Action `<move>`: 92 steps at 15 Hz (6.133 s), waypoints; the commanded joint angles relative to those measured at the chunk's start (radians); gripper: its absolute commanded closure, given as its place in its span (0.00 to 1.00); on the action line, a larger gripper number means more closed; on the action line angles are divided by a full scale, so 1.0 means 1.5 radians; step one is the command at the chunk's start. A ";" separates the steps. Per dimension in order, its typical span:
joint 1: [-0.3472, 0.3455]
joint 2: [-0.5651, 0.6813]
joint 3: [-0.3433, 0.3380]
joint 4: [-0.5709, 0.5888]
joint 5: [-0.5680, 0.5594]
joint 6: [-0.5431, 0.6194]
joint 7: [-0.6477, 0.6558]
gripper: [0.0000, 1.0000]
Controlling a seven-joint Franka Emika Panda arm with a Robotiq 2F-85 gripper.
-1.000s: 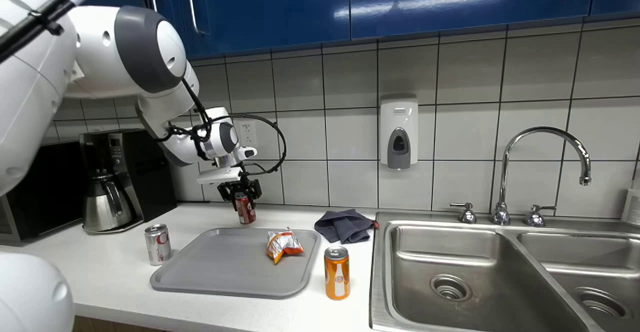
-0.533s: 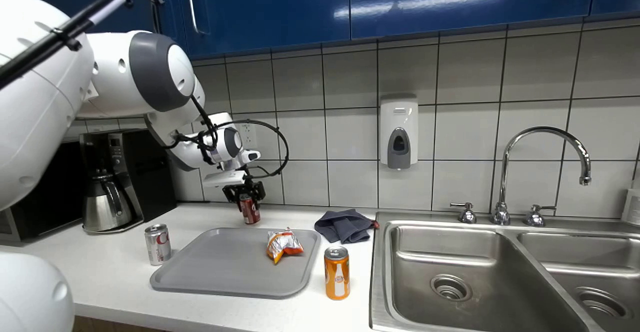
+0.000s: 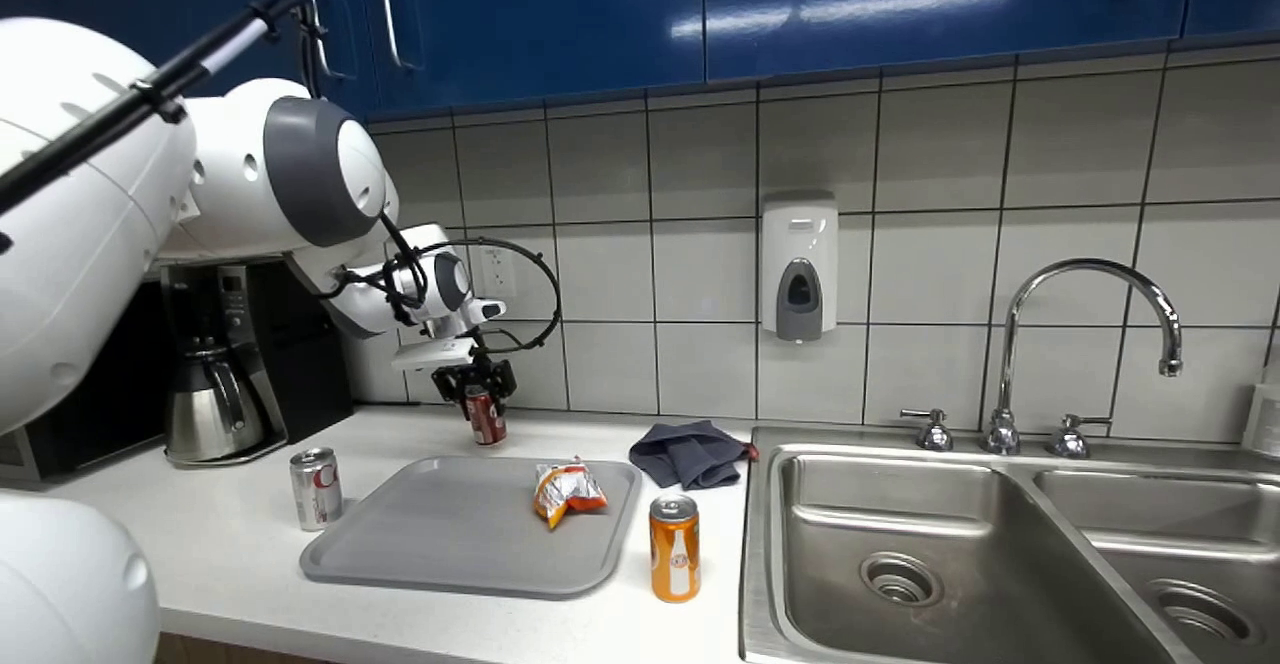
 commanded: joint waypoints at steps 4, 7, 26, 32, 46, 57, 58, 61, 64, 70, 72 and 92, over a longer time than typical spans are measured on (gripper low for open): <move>-0.016 0.049 -0.005 0.085 0.006 -0.051 0.000 0.59; -0.018 0.059 -0.010 0.097 0.005 -0.051 0.004 0.59; -0.016 0.076 -0.010 0.128 0.003 -0.089 0.004 0.00; -0.014 0.043 -0.010 0.078 0.000 -0.049 0.008 0.00; 0.009 -0.110 -0.027 -0.157 -0.024 0.086 0.042 0.00; 0.069 -0.287 -0.085 -0.438 -0.131 0.161 0.207 0.00; 0.070 -0.302 -0.084 -0.459 -0.144 0.161 0.222 0.00; 0.059 -0.342 -0.068 -0.514 -0.168 0.166 0.250 0.00; 0.049 -0.381 -0.056 -0.565 -0.182 0.170 0.266 0.00; -0.007 -0.450 -0.008 -0.648 -0.142 0.179 0.184 0.00; -0.033 -0.468 0.013 -0.672 -0.106 0.182 0.124 0.00; -0.099 -0.494 0.064 -0.731 0.055 0.172 -0.101 0.00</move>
